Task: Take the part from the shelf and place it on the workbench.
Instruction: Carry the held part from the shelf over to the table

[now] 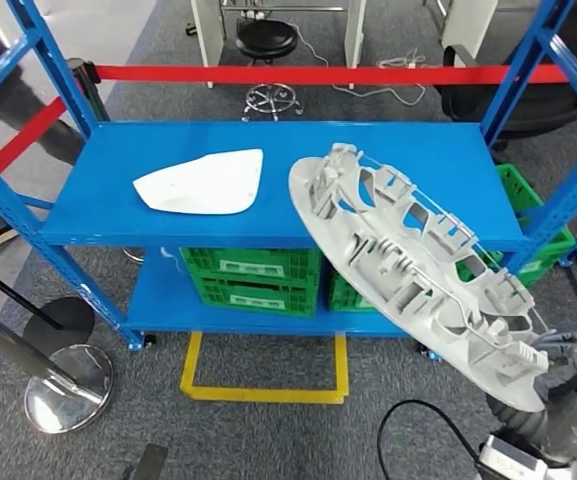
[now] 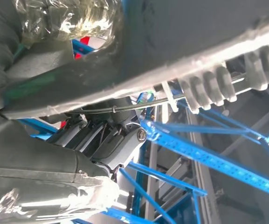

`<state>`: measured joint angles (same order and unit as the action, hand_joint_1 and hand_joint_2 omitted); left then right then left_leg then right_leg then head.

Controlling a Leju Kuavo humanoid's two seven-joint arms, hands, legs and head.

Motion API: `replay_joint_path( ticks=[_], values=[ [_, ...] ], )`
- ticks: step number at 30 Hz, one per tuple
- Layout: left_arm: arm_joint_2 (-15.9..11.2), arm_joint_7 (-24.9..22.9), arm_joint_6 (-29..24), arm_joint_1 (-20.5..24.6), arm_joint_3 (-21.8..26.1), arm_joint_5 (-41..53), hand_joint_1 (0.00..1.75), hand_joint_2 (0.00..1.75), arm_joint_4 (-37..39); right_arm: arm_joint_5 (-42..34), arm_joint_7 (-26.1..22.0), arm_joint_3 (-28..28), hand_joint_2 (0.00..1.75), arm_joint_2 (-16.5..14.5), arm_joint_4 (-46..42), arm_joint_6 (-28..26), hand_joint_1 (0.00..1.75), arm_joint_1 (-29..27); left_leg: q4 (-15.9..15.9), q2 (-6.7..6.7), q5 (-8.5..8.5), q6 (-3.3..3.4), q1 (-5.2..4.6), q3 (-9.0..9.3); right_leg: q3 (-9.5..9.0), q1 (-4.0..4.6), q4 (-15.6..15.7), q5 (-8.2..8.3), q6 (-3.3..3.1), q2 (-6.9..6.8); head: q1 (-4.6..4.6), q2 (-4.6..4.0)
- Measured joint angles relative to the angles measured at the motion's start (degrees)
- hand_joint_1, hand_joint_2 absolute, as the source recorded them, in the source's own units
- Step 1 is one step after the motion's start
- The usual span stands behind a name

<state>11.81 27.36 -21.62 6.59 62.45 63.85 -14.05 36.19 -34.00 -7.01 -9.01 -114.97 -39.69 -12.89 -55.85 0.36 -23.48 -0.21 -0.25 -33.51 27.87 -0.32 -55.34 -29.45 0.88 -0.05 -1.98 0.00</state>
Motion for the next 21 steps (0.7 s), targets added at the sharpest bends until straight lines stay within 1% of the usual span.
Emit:
replay_joint_path(
  ticks=[1,2,3,5,6,7,8,9,10,11,12,13,14,16,17,18,19,20,21],
  values=[
    [0.0,0.0,0.0,0.0,0.0,0.0,0.00,1.75,0.0,0.0,0.0,0.1,1.75,0.0,0.0,0.0,1.75,0.0,-0.3,-0.05,-0.39,-0.34,0.06,-0.26,0.23,-0.06,0.2,0.34,-0.48,-0.03,-0.05,0.00],
    [0.0,0.0,0.0,0.0,0.0,0.0,0.00,1.75,0.0,0.0,0.0,0.1,1.75,0.0,0.0,0.0,1.75,0.0,-1.4,-0.11,-1.59,-0.67,0.13,-0.78,0.52,-0.16,0.4,0.76,-1.00,-0.09,-0.19,0.00],
    [-0.1,0.0,0.0,0.0,0.0,0.0,0.00,1.75,0.0,-0.1,0.0,0.2,1.75,0.0,0.0,0.0,1.75,0.0,-3.7,-0.17,-3.61,-0.98,0.23,-1.70,0.88,-0.26,0.5,1.18,-1.41,-0.15,-0.30,0.00],
    [-0.1,0.0,0.0,-0.1,0.0,0.1,0.00,1.75,0.0,-0.1,0.0,0.3,1.75,0.0,-0.1,0.0,1.75,-0.1,-11.2,-0.22,-8.51,-1.52,0.45,-4.30,1.69,-0.20,0.4,1.86,-1.79,-0.22,-0.56,0.00],
    [-0.1,0.0,0.0,-0.1,0.0,0.1,0.00,1.75,0.0,-0.1,0.0,0.4,1.75,0.0,-0.1,0.0,1.75,-0.2,-14.6,-0.22,-10.02,-1.68,0.54,-5.25,2.16,-0.16,0.4,2.17,-1.79,-0.23,-0.57,0.00],
    [-0.1,0.0,0.0,-0.1,0.0,0.1,0.00,1.75,0.0,-0.1,0.1,0.5,1.75,0.0,-0.1,0.0,1.75,-0.2,-16.3,-0.22,-10.39,-1.74,0.58,-5.38,2.58,-0.11,0.3,2.46,-1.77,-0.22,-0.58,0.00],
    [-0.1,0.0,0.0,-0.1,0.0,0.2,0.00,1.75,0.0,-0.1,0.1,0.5,1.75,0.0,-0.1,0.0,1.75,-0.2,-15.7,-0.22,-9.61,-1.67,0.61,-4.45,2.91,-0.07,0.3,2.72,-1.71,-0.20,-0.59,0.00],
    [-0.1,0.0,0.0,-0.2,0.0,0.2,0.00,1.75,0.0,-0.1,0.1,0.6,1.75,0.0,-0.1,0.0,1.75,-0.2,-13.0,-0.22,-8.02,-1.49,0.60,-2.51,3.15,-0.02,0.3,2.94,-1.63,-0.16,-0.59,0.00],
    [-0.1,0.0,0.0,-0.1,0.0,0.2,0.00,1.75,0.0,-0.1,0.1,0.6,1.75,0.0,-0.1,0.0,1.75,-0.2,-8.8,-0.25,-6.21,-1.14,0.55,0.09,3.29,0.04,0.3,3.11,-1.51,-0.14,-0.60,0.00],
    [-0.1,0.0,0.0,-0.1,0.0,0.2,0.00,1.75,0.0,-0.1,0.1,0.6,1.75,0.0,-0.1,0.0,1.75,-0.2,-4.7,-0.27,-5.01,-0.73,0.47,2.65,3.42,0.19,0.2,3.27,-1.34,-0.12,-0.58,0.00],
    [-0.2,0.0,0.0,0.0,0.0,0.2,0.00,1.75,0.0,-0.1,0.1,0.7,1.75,0.0,-0.1,0.0,1.75,-0.2,-1.5,-0.29,-4.35,-0.38,0.38,4.51,3.54,0.30,0.2,3.44,-1.10,-0.13,-0.56,0.00],
    [-0.2,0.0,0.0,0.0,0.0,0.2,0.00,1.75,0.0,-0.1,0.1,0.7,1.75,0.0,-0.1,0.0,1.75,-0.2,0.4,-0.31,-4.22,-0.10,0.29,5.51,3.70,0.38,0.1,3.62,-0.82,-0.16,-0.56,0.00],
    [-0.2,0.0,0.0,0.0,0.0,0.2,0.00,1.75,0.0,-0.1,0.1,0.7,1.75,0.0,-0.1,0.0,1.75,-0.2,1.0,-0.31,-4.40,0.04,0.23,5.70,3.87,0.43,0.1,3.84,-0.50,-0.20,-0.53,0.00],
    [-0.2,0.0,0.0,0.0,0.0,0.2,0.00,1.75,0.0,0.0,0.1,0.7,1.75,0.0,-0.1,0.0,1.75,-0.2,1.4,-0.23,-4.01,0.52,0.32,5.30,4.30,0.37,-0.2,4.01,0.13,-0.19,-0.55,0.00],
    [-0.2,0.0,0.0,0.0,0.0,0.2,0.00,1.75,0.0,0.0,0.1,0.7,1.75,0.0,-0.1,0.0,1.75,-0.2,1.6,-0.16,-3.67,0.93,0.42,5.07,4.84,0.33,-0.9,3.29,0.41,-0.14,-0.48,0.00],
    [-0.1,0.0,0.0,0.0,0.0,0.3,0.00,1.75,0.0,-0.1,0.1,0.8,1.75,0.0,-0.1,0.0,1.75,-0.2,1.8,-0.08,-3.26,1.34,0.53,4.77,5.79,0.27,-2.8,1.81,0.67,-0.09,-0.38,0.00],
    [-0.1,-0.1,0.0,0.1,0.0,0.3,0.00,1.75,0.0,-0.1,0.1,0.8,1.75,0.0,-0.1,0.0,1.75,-0.2,1.8,0.01,-2.88,1.61,0.59,4.37,7.25,0.18,-6.1,-0.39,0.90,-0.04,-0.28,0.00],
    [-0.1,-0.1,0.0,0.1,0.0,0.3,0.00,1.75,0.0,-0.1,0.1,0.8,1.75,0.0,-0.1,0.0,1.75,-0.3,1.8,0.02,-2.53,1.80,0.56,3.86,8.86,0.13,-10.2,-2.79,1.14,-0.04,-0.13,0.00],
    [-0.1,-0.1,0.0,0.1,0.0,0.3,0.00,1.75,0.0,-0.2,0.1,0.8,1.75,0.0,-0.1,0.0,1.75,-0.3,1.7,0.04,-2.21,1.84,0.52,3.33,10.30,0.08,-14.1,-4.67,1.34,-0.05,-0.08,0.00]
  ],
)
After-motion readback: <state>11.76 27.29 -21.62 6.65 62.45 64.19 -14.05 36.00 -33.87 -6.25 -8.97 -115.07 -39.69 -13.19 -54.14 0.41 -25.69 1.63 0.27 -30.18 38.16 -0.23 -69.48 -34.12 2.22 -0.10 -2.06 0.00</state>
